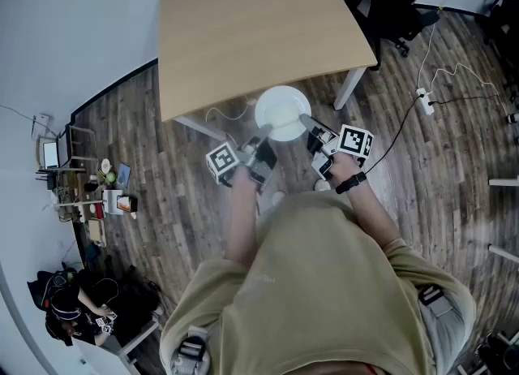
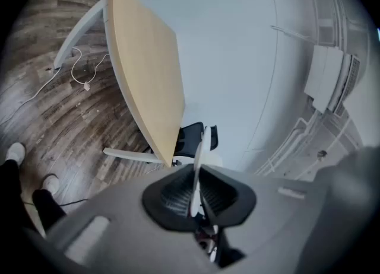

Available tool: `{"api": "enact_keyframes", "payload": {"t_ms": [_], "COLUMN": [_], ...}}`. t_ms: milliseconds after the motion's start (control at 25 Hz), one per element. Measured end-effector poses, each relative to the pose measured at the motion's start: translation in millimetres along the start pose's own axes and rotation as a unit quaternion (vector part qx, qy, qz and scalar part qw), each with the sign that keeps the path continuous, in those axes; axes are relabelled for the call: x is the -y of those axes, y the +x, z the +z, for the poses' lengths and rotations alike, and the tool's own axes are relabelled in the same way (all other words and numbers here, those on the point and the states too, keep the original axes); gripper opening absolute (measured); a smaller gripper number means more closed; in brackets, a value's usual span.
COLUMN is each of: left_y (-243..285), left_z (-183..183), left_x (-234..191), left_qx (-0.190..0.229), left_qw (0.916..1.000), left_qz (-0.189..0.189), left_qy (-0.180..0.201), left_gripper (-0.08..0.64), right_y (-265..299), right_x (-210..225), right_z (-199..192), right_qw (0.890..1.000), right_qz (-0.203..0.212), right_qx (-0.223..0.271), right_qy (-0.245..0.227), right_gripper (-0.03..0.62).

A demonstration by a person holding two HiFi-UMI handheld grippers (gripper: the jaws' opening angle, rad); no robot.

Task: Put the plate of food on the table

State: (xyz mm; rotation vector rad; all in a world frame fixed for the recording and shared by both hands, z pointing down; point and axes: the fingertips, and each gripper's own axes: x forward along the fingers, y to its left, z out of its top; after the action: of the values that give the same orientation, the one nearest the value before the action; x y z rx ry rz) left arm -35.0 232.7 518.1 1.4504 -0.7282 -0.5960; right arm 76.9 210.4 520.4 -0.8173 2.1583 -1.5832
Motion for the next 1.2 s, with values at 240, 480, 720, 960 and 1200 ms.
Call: {"api": "enact_keyframes", "payload": {"t_ms": [240,480,720,960,1200], "left_y": [6.4,2.0,32.1,19.7,57.5], "left_z": [-4.8,-0.6,-53.5,-35.5,-25.4], "left_x": [-0.5,8.3,-2.3,-20.0,-41.1], "left_qx": [0.016,0.027,0.048,0.069,0.076], "left_qw": [0.9996,0.9993,0.9984,0.9966,0.9956], "left_qz": [-0.006,-0.004,-0.004,0.02,0.043], "left_qy": [-0.024,-0.026,-0.028,-0.042,-0.033], "left_gripper": [0.018,0.018,0.017,0.017,0.012], "right_y": [-1.3,3.2,-45.2,-20.2,-8.6], "right_x": [-8.8,-26.2,-2.1,9.5,47.7], "right_z": [8.6,10.3,31.2,18.1,44.8], "right_qw": [1.0,0.997,0.993,0.995,0.996], "right_qz": [0.011,0.009,0.023,0.024,0.0], "right_qx": [-0.001,0.01,-0.002,-0.021,-0.029], "right_qy": [-0.029,-0.079,-0.115,-0.098,-0.079], "right_gripper": [0.029,0.044,0.055,0.057,0.055]}}
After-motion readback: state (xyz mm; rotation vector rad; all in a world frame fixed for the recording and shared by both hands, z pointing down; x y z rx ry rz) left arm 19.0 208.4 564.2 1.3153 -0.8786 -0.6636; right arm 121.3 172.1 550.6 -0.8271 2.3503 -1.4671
